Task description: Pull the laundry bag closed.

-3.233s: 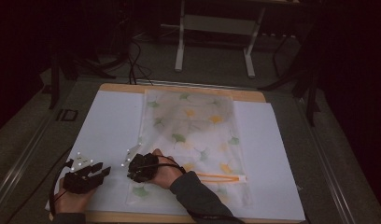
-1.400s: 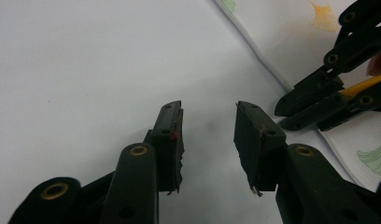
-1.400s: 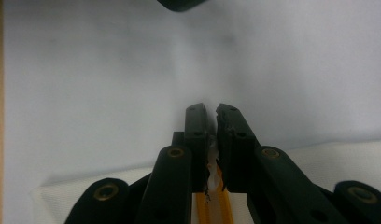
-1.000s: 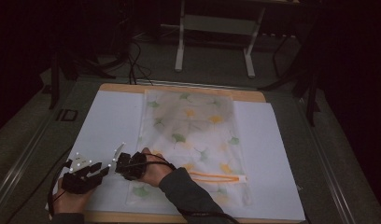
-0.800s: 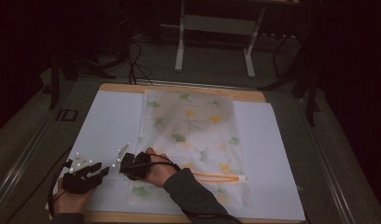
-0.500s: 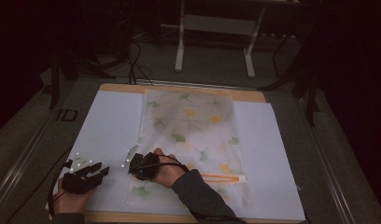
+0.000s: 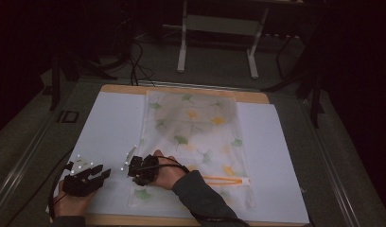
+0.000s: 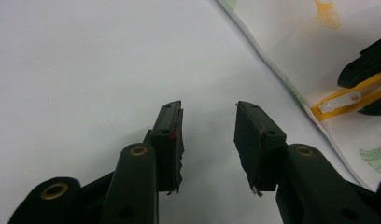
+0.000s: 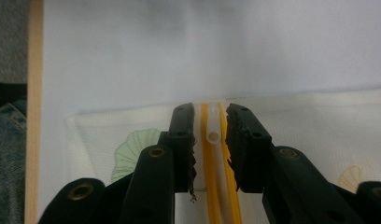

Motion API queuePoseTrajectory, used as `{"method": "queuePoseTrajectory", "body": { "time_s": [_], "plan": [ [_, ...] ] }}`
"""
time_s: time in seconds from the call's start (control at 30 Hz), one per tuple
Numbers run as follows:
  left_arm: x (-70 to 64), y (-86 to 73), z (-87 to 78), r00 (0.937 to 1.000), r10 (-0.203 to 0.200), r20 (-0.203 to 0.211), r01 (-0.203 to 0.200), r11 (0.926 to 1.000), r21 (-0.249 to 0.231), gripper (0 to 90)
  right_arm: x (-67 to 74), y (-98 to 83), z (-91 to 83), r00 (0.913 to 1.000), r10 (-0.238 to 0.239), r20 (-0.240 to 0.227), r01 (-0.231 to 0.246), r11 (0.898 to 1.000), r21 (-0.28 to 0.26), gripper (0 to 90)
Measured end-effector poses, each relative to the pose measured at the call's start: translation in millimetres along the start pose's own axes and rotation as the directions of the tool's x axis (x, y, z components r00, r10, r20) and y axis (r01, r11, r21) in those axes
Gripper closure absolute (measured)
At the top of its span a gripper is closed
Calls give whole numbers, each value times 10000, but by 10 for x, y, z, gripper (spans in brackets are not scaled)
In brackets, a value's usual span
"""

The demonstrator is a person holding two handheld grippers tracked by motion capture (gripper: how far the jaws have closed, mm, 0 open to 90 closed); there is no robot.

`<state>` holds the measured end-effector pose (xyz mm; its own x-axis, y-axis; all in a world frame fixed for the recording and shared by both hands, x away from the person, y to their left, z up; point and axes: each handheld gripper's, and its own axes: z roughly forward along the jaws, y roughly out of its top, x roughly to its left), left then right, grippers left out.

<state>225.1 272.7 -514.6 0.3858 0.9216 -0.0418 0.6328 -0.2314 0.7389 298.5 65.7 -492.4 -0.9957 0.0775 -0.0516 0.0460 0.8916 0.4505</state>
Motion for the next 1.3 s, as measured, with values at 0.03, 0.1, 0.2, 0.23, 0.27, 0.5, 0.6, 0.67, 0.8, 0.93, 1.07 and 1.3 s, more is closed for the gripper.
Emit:
{"method": "queuePoseTrajectory", "body": {
  "time_s": [0.03, 0.1, 0.2, 0.23, 0.27, 0.5, 0.6, 0.67, 0.8, 0.93, 1.07, 1.3],
  "plan": [
    [0, 0, 0, 10000, -5, 2, 5, 10000, -8, 622, -2, 5, 8, 10000, -62, 28, 61, 9999, 113, 718],
    [0, 0, 0, 10000, -5, 1, 5, 10000, 4, 622, 0, 13, 36, 9999, -112, 74, 109, 9990, 422, 718],
    [-3, 1, 5, 10000, 16, 7, -16, 10000, 30, 621, -6, 13, 83, 9999, -124, 115, 114, 9968, 792, 721],
    [-3, 1, 7, 10000, 30, 18, -31, 10000, 35, 622, -6, 13, 90, 9999, -131, 103, 121, 9961, 869, 730],
    [-2, 1, 6, 10000, 47, 14, -47, 10000, 45, 621, -8, 13, 104, 9998, -146, 112, 134, 9953, 955, 736],
    [-1, 2, 6, 10000, 44, 14, -44, 10000, 44, 621, -70, 37, 155, 9999, -163, -30, 166, 9907, 1348, 768],
    [-4, 2, 9, 10000, 38, 27, -38, 10000, 43, 621, -99, 60, 168, 9995, 43, -311, 5, 9882, 1532, 786],
    [-6, 2, 11, 10000, 33, 63, -33, 10000, 59, 621, -131, 76, 176, 9985, 108, -545, -17, 9864, 1644, 809],
    [-16, 7, 6, 9999, 50, 162, -51, 10000, 54, 622, -166, 89, 187, 9980, 209, -603, -100, 9846, 1746, 834],
    [-35, 20, 3, 9997, 90, 229, -92, 9999, 86, 624, -139, 71, 181, 9990, 59, -433, 11, 9873, 1589, 838],
    [-48, 28, 7, 9991, 83, 428, -88, 9999, 102, 624, -120, 48, 170, 9994, -2, -336, 50, 9897, 1434, 839],
    [-76, 39, 12, 9977, 158, 661, -172, 9996, 204, 624, -92, 32, 153, 9997, -164, -181, 186, 9912, 1313, 840]
  ]
}}
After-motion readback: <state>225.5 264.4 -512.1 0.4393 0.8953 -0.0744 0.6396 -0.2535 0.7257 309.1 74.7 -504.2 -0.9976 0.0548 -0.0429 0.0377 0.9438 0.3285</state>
